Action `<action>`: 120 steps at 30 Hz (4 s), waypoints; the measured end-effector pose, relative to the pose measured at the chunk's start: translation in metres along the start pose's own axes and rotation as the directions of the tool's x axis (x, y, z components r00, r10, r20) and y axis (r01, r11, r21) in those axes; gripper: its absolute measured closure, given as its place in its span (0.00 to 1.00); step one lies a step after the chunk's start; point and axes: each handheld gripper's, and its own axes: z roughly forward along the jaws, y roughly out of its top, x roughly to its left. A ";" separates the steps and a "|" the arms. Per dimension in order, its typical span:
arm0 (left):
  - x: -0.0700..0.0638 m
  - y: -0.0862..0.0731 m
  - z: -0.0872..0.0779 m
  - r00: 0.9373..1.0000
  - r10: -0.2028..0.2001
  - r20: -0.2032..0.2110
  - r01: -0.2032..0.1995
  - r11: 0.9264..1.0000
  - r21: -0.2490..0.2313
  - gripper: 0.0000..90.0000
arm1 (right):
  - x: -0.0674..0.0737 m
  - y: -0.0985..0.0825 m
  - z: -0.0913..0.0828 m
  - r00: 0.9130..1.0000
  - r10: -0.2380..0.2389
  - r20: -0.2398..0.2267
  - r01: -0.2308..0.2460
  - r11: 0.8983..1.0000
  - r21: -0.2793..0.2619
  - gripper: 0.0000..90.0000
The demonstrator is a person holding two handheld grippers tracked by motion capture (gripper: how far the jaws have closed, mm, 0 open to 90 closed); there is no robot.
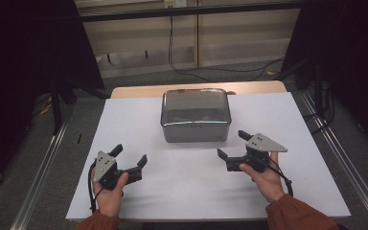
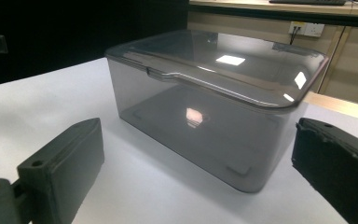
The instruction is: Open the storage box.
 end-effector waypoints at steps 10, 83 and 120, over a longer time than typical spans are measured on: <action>0.001 0.000 0.000 1.000 0.001 0.000 -0.001 1.000 0.003 0.04 | 0.012 0.011 0.014 0.994 -0.108 0.007 0.108 0.994 -0.020 0.01; 0.000 -0.002 0.004 1.000 0.017 0.012 -0.017 1.000 0.020 0.04 | 0.066 0.010 0.099 0.274 -0.955 0.115 0.925 0.294 0.242 0.79; 0.005 0.003 0.006 0.997 -0.032 0.076 0.029 0.999 0.029 0.05 | 0.063 0.017 0.097 0.261 -0.953 0.156 0.924 0.293 0.245 0.88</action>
